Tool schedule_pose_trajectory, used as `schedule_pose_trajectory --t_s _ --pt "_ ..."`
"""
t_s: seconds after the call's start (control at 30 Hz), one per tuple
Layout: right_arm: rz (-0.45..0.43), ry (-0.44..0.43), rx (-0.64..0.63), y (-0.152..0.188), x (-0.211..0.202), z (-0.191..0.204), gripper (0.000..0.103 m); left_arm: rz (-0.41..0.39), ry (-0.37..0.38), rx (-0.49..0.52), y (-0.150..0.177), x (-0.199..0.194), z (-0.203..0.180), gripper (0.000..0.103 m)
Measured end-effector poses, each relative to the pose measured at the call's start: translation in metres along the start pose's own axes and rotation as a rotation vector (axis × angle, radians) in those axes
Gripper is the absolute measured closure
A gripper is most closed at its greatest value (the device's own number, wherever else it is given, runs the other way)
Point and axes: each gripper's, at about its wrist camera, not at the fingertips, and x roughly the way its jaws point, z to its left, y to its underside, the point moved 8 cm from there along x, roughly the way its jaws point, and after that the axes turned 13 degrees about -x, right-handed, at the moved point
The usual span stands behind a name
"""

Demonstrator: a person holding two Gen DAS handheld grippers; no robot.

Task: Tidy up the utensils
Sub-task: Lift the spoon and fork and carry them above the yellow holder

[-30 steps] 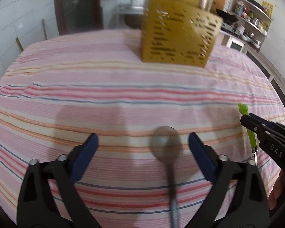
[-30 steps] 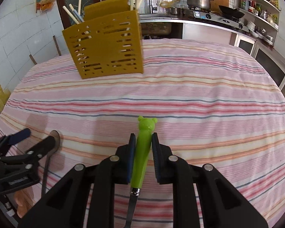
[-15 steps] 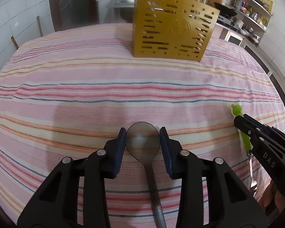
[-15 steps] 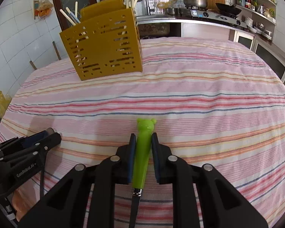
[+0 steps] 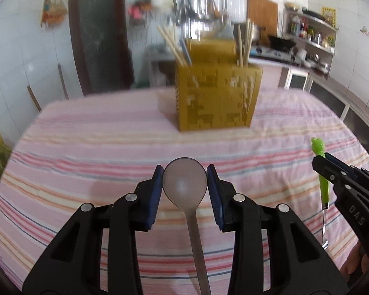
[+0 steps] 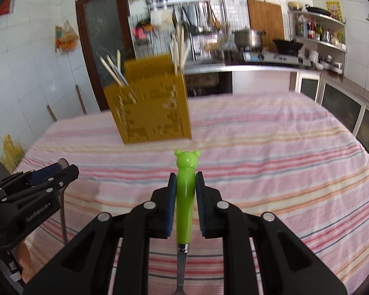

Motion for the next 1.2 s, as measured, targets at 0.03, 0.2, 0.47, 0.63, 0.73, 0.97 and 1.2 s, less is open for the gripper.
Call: schedule_pose_trajectory --t_s 0.03,0.2,0.47,0.63,0.73,0.97,1.2 --pt "-0.023 0.002 -0.004 -0.004 -0.005 0.0 0.087 -0.025 0.004 -0.001 -0.004 -0.006 0.001 0.068" --pt "-0.123 0.029 -0.041 -0.02 -0.026 0.005 0.087 -0.119 0.028 -0.007 -0.019 -0.031 0.007 0.068" --pt "-0.192 0.027 -0.054 -0.03 -0.035 0.012 0.087 -0.178 0.033 0.013 -0.02 -0.044 0.009 0.068" --pt "-0.203 0.018 -0.049 -0.029 -0.039 0.014 0.087 -0.193 0.05 0.01 -0.018 -0.049 0.011 0.068" --pt "-0.213 0.015 -0.046 -0.026 -0.043 0.016 0.087 -0.196 0.06 0.005 -0.016 -0.053 0.014 0.068" --pt "-0.257 0.031 -0.043 -0.038 -0.055 0.014 0.087 -0.216 0.081 -0.009 -0.025 -0.066 0.018 0.068" --pt "-0.29 0.066 -0.047 -0.072 -0.057 0.008 0.087 -0.271 0.094 0.002 -0.065 -0.076 0.007 0.068"
